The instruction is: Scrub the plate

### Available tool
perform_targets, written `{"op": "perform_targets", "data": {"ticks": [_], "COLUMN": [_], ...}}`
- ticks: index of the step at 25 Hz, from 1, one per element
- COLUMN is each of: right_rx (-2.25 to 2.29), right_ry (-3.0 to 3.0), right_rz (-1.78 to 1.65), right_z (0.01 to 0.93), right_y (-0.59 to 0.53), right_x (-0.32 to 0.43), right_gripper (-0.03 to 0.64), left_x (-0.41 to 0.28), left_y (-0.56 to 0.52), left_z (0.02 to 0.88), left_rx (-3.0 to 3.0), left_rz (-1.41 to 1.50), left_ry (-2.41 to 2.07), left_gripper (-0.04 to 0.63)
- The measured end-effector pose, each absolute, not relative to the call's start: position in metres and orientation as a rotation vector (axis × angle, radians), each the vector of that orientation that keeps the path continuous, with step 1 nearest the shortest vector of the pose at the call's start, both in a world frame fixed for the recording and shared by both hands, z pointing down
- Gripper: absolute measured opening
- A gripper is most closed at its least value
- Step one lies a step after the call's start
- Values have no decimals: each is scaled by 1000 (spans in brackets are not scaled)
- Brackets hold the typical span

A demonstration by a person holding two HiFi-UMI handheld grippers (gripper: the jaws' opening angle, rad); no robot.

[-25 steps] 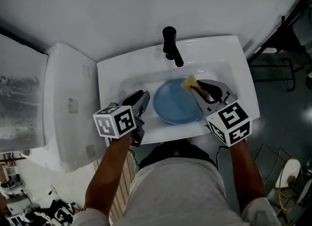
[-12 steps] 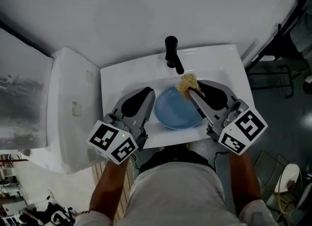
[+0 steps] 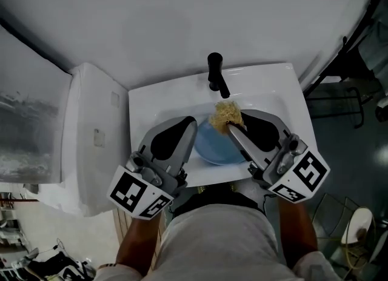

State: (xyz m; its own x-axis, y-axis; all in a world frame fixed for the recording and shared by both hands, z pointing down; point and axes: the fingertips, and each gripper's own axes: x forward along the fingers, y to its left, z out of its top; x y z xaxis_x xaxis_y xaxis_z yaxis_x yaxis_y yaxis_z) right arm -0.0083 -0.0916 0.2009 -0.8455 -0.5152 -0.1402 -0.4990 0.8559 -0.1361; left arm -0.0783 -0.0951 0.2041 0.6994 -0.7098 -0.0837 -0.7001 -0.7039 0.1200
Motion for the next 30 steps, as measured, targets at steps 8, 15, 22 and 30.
{"op": "perform_targets", "data": {"ticks": [8,15,22,30], "right_rx": [-708,-718,-743,-748], "right_ry": [2802,2782,2770,2788], "right_rz": [-92,-62,-33,-20], "right_z": [188,185,182,184], "right_y": [-74,-68,-67,-65], "right_x": [-17,-16,-10,-9], "right_gripper": [63,63,62,61], "left_x": [-81,-81,-78,-74], "left_y": [-79,-77,-74,-72], "left_z": [187,186,185,186], "left_rx": [2908,2916,2927,2929], "left_rz": [-290,-312,-328,-332], "left_ry": [-1150,-1144,-1126,-1105], "left_gripper": [15,15,15,15]}}
